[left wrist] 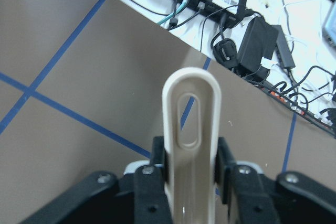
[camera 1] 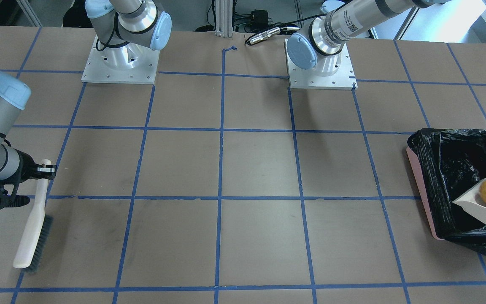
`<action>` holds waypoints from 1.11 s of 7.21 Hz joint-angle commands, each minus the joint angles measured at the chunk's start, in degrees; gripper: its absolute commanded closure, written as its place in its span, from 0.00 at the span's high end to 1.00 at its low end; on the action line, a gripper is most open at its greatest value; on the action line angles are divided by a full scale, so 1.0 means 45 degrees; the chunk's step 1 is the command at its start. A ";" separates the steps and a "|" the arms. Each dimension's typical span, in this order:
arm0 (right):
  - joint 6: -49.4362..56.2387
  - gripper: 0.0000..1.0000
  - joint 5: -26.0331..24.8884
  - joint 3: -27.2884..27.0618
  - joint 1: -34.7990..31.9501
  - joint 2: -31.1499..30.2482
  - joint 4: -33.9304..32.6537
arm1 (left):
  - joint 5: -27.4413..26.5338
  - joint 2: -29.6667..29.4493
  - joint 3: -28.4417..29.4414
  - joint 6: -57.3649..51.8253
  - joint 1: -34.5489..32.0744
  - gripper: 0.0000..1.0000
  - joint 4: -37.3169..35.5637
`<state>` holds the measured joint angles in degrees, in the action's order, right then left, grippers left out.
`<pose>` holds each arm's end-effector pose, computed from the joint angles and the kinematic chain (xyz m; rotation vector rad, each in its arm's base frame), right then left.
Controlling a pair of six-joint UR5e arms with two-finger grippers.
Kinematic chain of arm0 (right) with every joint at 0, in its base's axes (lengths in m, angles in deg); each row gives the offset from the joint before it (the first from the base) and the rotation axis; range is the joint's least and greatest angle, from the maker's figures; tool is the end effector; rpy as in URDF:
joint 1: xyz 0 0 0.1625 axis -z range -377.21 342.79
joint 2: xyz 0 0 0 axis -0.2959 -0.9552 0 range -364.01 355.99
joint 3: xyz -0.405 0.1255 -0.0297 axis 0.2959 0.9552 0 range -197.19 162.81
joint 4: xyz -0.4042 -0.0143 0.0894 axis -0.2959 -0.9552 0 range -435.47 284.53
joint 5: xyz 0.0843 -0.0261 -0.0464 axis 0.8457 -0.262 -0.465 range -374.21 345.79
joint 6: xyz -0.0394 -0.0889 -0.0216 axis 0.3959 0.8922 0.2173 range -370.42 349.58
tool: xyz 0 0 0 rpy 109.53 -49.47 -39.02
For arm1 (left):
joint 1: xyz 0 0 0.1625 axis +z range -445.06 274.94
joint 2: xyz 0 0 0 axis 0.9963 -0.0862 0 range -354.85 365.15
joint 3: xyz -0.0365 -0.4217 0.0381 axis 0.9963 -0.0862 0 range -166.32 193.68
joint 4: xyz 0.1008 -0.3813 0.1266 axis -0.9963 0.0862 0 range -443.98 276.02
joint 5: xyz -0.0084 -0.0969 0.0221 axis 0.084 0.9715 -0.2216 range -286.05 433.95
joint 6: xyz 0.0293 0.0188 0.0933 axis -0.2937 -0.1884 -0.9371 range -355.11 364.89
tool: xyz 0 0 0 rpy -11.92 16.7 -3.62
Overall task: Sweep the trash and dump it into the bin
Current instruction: 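Tip the dustpan over the black trash bag with the left gripper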
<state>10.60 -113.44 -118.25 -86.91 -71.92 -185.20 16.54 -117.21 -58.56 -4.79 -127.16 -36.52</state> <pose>-0.0852 -0.5681 0.2231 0.0478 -3.0447 -0.4221 0.4195 -0.6310 0.3953 0.7011 -2.6262 0.9727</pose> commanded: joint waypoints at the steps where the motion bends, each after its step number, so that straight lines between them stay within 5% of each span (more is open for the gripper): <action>1: -0.0042 0.79 0.0019 0.0016 0.0000 0.0031 -0.0009 | 0.1948 0.0626 -0.0255 -0.0232 0.0175 0.00 -0.0175; 3: -0.0139 0.99 0.0058 0.0054 0.0000 -0.0008 -0.0029 | 0.3822 0.0940 -0.0720 -0.1006 0.0622 0.00 -0.0018; 6: -0.0140 1.00 0.0156 0.0522 -0.0019 -0.0727 0.0127 | 0.6093 0.1214 -0.1425 -0.2843 0.1598 0.00 0.0001; 8: -0.0062 1.00 0.0215 0.0951 -0.0039 -0.2246 0.0303 | 0.6157 0.1681 -0.1779 -0.3257 0.1738 0.00 0.0001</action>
<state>10.13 -112.57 -115.05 -87.02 -78.07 -184.20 43.72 -110.95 -65.92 -17.86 -119.67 -36.53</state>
